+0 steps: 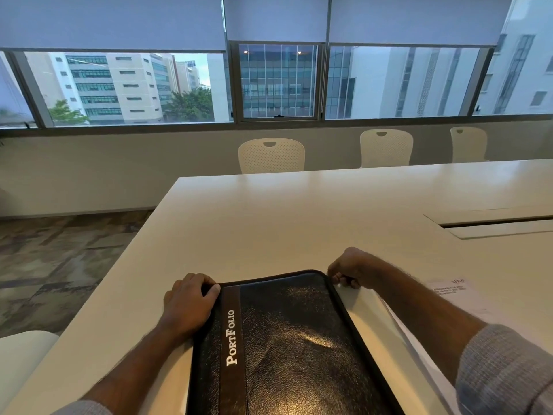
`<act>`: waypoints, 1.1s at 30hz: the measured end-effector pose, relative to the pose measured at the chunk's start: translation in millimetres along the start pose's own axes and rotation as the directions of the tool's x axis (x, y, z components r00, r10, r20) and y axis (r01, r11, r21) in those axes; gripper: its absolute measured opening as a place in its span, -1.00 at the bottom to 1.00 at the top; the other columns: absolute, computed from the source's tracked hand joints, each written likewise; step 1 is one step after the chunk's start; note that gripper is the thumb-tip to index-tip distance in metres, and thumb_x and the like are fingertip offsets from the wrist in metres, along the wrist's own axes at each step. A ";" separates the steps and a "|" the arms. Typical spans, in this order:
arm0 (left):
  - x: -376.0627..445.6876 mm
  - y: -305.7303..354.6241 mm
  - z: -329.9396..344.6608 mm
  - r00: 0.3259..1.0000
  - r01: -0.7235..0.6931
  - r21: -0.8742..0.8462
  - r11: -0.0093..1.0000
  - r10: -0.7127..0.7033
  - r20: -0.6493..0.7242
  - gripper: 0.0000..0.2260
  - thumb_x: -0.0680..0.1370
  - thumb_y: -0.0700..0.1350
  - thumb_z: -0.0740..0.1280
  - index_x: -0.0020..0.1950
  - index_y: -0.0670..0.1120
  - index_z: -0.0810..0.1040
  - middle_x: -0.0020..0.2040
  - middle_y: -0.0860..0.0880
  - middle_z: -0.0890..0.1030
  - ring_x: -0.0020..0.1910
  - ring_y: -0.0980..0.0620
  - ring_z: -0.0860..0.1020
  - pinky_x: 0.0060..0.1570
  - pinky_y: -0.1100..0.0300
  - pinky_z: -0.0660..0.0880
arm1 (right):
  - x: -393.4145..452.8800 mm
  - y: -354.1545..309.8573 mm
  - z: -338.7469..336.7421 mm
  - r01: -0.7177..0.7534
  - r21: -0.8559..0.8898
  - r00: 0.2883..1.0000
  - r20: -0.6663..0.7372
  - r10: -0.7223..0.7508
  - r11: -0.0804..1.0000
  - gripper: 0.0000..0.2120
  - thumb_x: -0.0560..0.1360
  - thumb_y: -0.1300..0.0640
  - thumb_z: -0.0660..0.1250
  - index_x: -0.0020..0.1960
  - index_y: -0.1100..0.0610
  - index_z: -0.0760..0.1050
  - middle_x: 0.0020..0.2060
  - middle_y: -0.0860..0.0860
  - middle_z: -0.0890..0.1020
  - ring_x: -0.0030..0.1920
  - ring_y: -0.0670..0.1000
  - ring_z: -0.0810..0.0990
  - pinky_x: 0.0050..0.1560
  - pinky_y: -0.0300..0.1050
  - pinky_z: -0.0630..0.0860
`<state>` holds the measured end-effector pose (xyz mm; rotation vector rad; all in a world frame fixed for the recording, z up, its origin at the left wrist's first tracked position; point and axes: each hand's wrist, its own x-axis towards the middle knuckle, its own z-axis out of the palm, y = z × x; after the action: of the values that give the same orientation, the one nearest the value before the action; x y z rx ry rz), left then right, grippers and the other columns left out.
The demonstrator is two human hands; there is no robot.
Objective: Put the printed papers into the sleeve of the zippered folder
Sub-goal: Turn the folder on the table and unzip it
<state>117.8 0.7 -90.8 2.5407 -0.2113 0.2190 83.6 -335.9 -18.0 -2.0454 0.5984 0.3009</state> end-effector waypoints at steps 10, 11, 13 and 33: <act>2.9 -3.9 2.7 1.000 -0.016 0.022 1.000 0.017 -0.018 -0.93 0.58 0.10 0.25 -0.04 0.15 0.47 -0.03 0.09 0.53 0.00 0.06 0.48 0.05 -0.01 0.41 | -7.5 29.3 -14.3 0.400 -0.197 0.916 0.110 -0.386 0.895 -0.84 0.46 0.34 0.34 -0.02 0.23 0.67 -0.13 0.06 0.68 -0.15 -0.02 0.56 -0.21 -0.24 0.47; 3.0 -3.9 2.7 1.000 -0.014 0.022 1.000 0.015 -0.019 -0.94 0.58 0.10 0.25 -0.04 0.15 0.47 -0.02 0.09 0.53 0.00 0.06 0.48 0.06 -0.01 0.41 | -7.5 31.8 -10.0 0.452 -0.271 0.890 0.069 -0.451 0.850 -0.84 0.47 0.30 0.36 -0.01 0.21 0.68 -0.11 0.05 0.69 -0.12 -0.01 0.59 -0.18 -0.24 0.49; 3.3 -4.4 3.2 1.000 -0.010 0.019 1.000 0.011 -0.013 -0.93 0.58 0.10 0.25 -0.03 0.15 0.48 -0.02 0.09 0.52 0.01 0.05 0.48 0.07 -0.02 0.40 | -5.8 36.9 -5.0 0.532 -0.334 0.831 0.030 -0.556 0.778 -0.86 0.47 0.26 0.39 -0.01 0.18 0.68 -0.12 0.06 0.71 -0.12 -0.02 0.64 -0.11 -0.23 0.53; 5.2 -3.1 6.6 0.999 0.027 0.084 0.996 -0.023 -0.048 -0.86 0.58 0.16 0.21 -0.04 0.14 0.47 -0.01 0.07 0.53 0.01 0.02 0.48 0.02 -0.02 0.32 | -57.4 73.0 5.0 0.581 -0.519 0.672 -0.127 -0.730 0.626 -0.87 0.50 0.20 0.36 -0.04 0.15 0.69 -0.16 0.04 0.70 -0.19 -0.04 0.59 -0.15 -0.21 0.51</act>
<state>124.2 -1.0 -96.8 2.6177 -0.1545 0.2830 -3.4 -346.2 -49.0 -2.6257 -0.1136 -0.4104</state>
